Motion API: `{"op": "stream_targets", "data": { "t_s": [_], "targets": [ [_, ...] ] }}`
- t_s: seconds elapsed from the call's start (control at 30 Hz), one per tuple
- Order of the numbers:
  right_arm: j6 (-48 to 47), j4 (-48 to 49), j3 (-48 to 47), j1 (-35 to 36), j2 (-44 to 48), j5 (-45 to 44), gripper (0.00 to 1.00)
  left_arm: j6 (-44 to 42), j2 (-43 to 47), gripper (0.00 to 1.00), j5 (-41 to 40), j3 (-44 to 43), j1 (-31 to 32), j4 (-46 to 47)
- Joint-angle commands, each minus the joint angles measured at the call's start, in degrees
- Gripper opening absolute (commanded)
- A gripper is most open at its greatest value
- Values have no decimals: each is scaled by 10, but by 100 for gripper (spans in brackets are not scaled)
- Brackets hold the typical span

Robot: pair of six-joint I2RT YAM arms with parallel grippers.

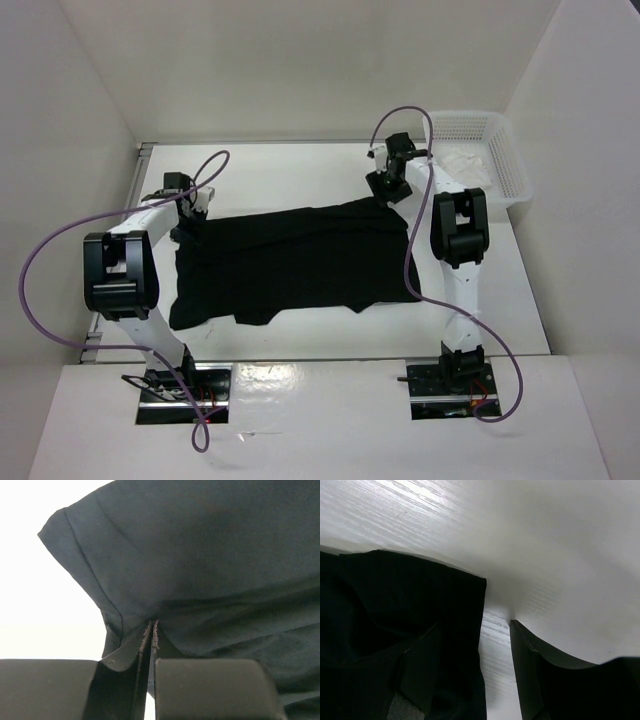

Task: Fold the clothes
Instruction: Fold the tank top

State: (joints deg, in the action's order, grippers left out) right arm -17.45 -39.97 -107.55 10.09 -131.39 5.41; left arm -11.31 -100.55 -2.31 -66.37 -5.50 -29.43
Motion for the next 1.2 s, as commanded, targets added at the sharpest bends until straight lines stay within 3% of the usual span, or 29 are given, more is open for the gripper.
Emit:
{"op": "stream_targets", "data": {
  "t_s": [0.0,0.63,0.97,1.17],
  "targets": [
    [1,-3,-29,8,-1,11,63,17,-10,9,4,-14,-4,8],
    [0,8,-68,34,-52,-7,61,17,-34,13,9,-47,-4,13],
    [24,8,-142,34,-99,-89,34,17,-45,13,3,-53,-4,13],
    [36,8,-166,29,-117,-124,34,17,-45,13,-8,-53,-4,18]
  ]
}}
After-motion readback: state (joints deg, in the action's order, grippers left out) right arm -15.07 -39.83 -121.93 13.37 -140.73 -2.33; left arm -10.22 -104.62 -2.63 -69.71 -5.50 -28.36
